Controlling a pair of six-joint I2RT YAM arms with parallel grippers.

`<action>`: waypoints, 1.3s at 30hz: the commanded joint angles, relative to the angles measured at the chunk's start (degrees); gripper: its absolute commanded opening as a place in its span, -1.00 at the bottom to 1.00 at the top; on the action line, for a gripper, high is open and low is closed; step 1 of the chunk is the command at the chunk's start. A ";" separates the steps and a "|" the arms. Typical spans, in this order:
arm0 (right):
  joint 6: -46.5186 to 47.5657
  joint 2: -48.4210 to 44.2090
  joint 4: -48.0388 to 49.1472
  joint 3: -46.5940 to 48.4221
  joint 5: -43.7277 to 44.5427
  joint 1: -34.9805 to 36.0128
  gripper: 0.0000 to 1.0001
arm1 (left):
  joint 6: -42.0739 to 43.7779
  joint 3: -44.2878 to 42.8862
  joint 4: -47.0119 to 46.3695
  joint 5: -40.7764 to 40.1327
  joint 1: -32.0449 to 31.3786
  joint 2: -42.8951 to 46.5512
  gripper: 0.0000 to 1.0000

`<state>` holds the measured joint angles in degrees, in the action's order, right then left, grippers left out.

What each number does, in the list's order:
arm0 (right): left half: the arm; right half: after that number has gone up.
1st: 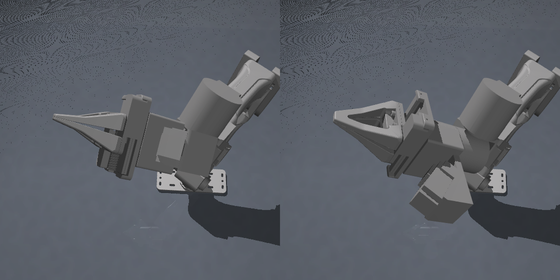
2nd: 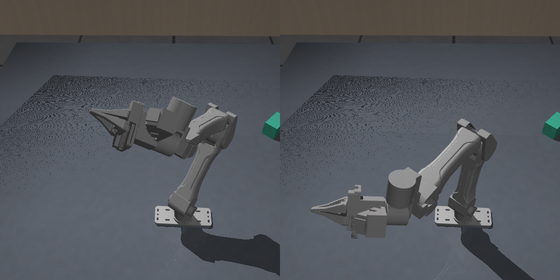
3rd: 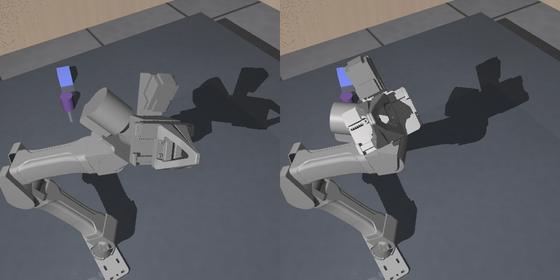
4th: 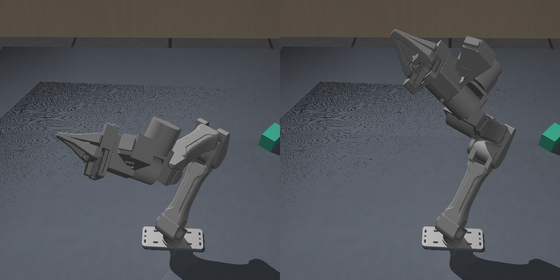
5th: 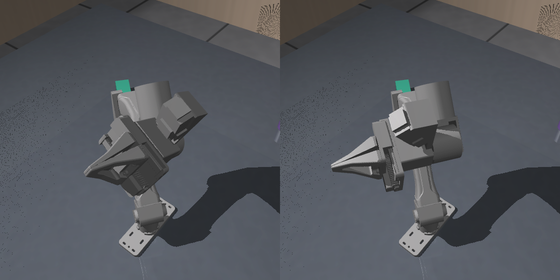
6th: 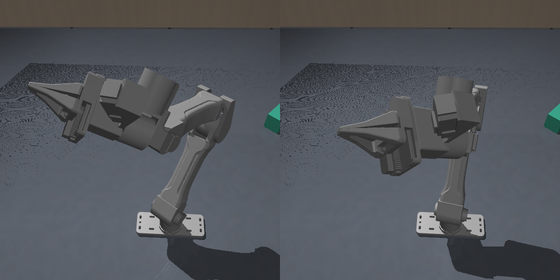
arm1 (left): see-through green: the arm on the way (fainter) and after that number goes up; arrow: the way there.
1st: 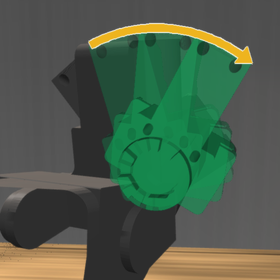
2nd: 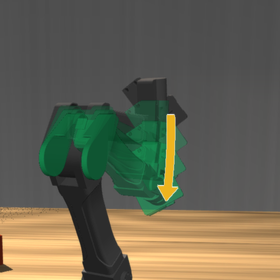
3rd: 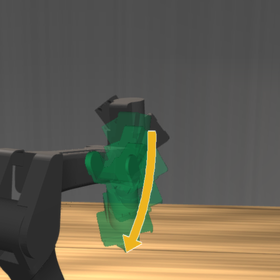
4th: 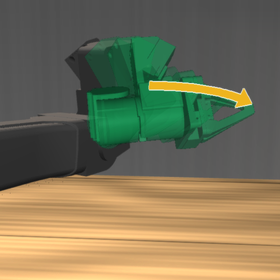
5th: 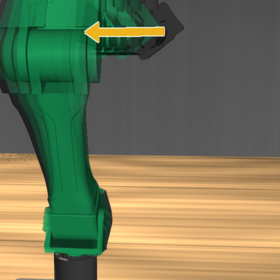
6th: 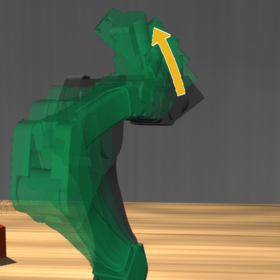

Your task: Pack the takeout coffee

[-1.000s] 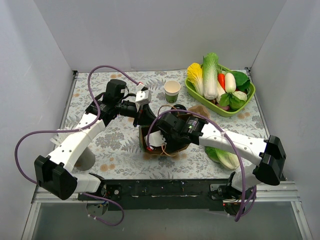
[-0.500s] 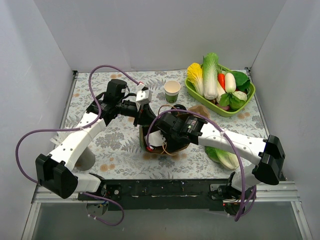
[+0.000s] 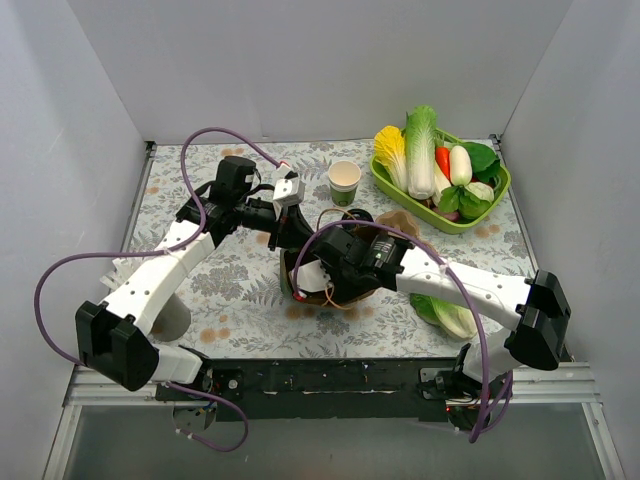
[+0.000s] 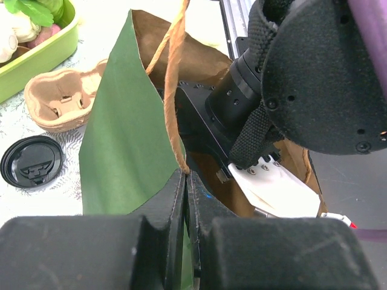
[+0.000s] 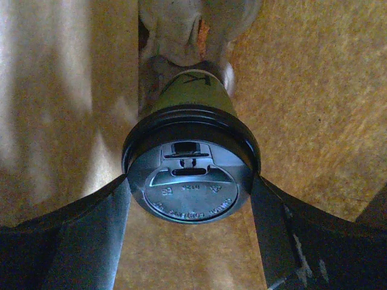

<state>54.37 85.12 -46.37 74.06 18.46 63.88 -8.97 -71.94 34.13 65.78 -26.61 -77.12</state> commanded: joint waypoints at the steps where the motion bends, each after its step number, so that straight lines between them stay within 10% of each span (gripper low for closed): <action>1: 1.27 -1.28 8.49 -1.55 2.90 -0.33 -0.97 | 0.71 -0.92 4.01 2.78 -0.11 -0.40 -1.00; 22: -3.04 7.07 1.72 1.17 -6.68 -9.12 -0.97 | 0.54 -2.33 5.60 2.51 1.12 -2.15 -1.00; 27: -3.04 10.59 -1.79 4.24 -12.63 -11.49 -0.97 | -5.23 -2.59 1.66 -0.02 1.65 -2.86 -0.09; 39: -0.67 17.71 -11.55 12.32 -20.82 -14.65 -0.88 | -30.21 -6.28 -18.04 -6.36 4.64 -0.66 0.50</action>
<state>54.46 97.86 -49.08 85.47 4.62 50.72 -27.90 -73.89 23.75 58.28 -22.37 -80.12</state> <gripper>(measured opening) 0.806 0.691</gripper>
